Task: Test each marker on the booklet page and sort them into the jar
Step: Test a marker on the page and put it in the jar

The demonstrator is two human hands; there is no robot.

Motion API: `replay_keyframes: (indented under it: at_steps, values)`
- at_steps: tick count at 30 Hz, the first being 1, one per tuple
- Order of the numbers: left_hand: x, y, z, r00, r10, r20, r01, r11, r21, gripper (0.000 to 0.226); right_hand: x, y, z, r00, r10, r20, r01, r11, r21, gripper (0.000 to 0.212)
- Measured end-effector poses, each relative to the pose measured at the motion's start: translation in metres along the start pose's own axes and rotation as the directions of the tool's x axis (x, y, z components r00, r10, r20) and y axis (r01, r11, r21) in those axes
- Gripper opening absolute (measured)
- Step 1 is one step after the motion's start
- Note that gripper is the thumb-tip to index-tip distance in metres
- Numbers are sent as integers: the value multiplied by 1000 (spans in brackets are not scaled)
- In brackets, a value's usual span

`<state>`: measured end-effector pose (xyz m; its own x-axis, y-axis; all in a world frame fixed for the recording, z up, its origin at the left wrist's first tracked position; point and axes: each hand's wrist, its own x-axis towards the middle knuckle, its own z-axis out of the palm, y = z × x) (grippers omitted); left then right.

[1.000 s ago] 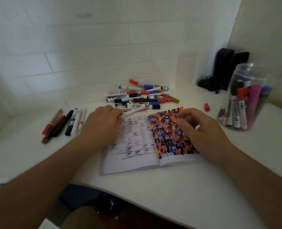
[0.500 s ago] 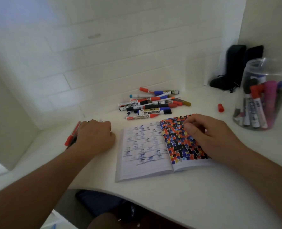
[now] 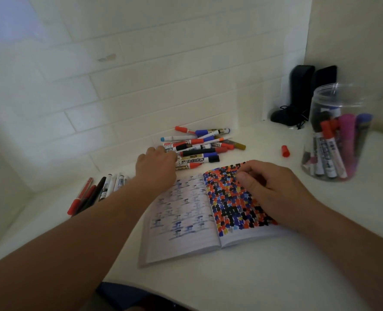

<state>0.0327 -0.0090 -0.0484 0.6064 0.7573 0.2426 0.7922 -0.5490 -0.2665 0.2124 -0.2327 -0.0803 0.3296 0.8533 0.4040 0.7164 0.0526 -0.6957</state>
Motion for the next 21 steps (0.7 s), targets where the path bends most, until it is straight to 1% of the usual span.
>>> replay_keyframes:
  at_steps: [3,7,12,14,18,21]
  values:
    - [5,-1,10,1000,-4,-2,4,999,-48,28,1,0,0,1000,-1,2,1,1000,4,22]
    - [6,-9,18,999,28,-22,-30,995,-99,20,2,-1,1,1000,-10,19,10,1000,27,26]
    - [8,-15,26,1000,-17,-17,15,994,-110,29,3,-1,2,999,-9,38,8,1000,12,27]
    - [8,-16,28,999,-31,-28,29,996,-90,32,3,-2,1,999,-7,37,7,1000,9,28]
    - [6,-20,32,996,-14,-83,15,1000,13,35,2,-4,1,999,-6,36,5,1000,5,32]
    - [0,-14,20,985,21,-172,-14,999,39,30,3,-6,1,999,-4,34,5,999,-38,21]
